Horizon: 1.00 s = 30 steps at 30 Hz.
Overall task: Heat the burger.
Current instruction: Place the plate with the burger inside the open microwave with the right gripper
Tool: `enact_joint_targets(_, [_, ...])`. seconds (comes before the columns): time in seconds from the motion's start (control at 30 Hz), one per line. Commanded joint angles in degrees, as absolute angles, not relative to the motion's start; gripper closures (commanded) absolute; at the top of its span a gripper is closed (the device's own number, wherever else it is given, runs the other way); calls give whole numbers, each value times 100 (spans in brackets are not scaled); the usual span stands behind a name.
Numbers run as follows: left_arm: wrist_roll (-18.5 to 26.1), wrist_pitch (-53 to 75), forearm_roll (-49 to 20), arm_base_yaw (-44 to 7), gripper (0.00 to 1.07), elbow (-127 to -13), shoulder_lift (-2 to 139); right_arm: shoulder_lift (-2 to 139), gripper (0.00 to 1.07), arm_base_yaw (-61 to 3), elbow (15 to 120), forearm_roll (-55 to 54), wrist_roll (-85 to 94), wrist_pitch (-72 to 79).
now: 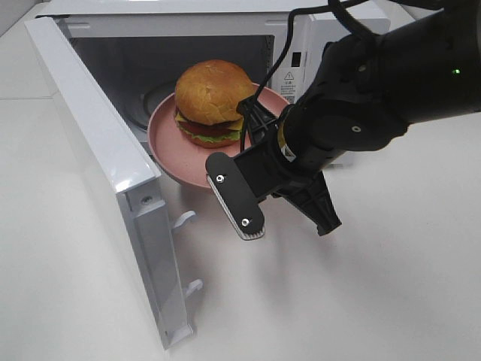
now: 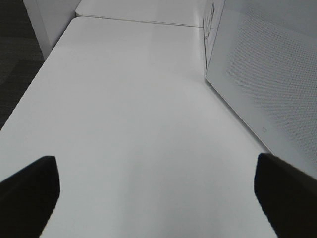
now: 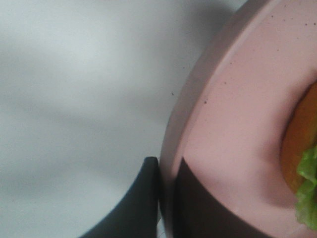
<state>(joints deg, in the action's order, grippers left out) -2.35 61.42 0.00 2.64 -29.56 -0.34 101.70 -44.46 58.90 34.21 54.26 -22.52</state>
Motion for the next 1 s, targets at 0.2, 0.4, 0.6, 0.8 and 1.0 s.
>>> enact_joint_targets(0.2, [-212,6136,-40,281,4,-2962,-109,10399,107,-4423,6509,3501,5489,-2189])
enact_joint_targets(0.4, [-212,6136,-40,281,4,-2962,-109,10617,107,-4423,6778,3495,5495,-2309])
enact_joint_targets(0.6, [-212,6136,-40,281,4,-2962,-109,10760,107,-4423,7019,3415,5500,-2355])
enact_joint_targets(0.8, [-218,6136,-34,281,4,-2962,-109,10892,107,-4423,7236,3369,5546,-2401])
enact_joint_targets(1.0, [-218,6136,-34,281,4,-2962,-109,11012,107,-4423,7391,3352,5621,-2452])
